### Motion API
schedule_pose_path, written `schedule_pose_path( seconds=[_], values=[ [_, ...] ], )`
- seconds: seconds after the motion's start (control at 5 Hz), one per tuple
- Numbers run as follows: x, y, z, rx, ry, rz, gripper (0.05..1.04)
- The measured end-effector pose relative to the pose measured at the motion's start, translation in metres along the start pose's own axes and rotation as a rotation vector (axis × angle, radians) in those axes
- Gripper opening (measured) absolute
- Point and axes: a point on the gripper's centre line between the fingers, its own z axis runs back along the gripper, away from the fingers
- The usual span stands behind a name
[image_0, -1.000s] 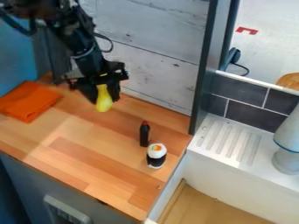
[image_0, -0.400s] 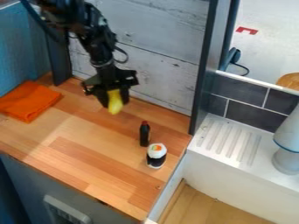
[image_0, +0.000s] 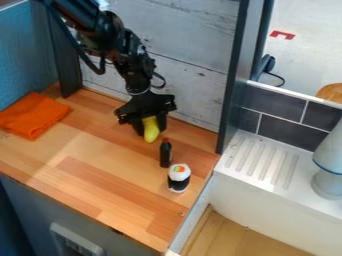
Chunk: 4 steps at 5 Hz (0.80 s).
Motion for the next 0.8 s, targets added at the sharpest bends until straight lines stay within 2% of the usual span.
schedule_pose_path(
  seconds=[0.2, 0.4, 0.6, 0.8],
  values=[
    [-0.002, -0.005, 0.000, 0.028, -0.011, 0.025, 0.641],
    [-0.012, -0.006, 0.002, 0.028, 0.049, 0.035, 0.959],
    [-0.006, -0.014, 0.041, -0.021, -0.008, -0.004, 1.007],
    [-0.004, -0.009, 0.107, -0.036, -0.167, -0.084, 1.003]
  ],
)
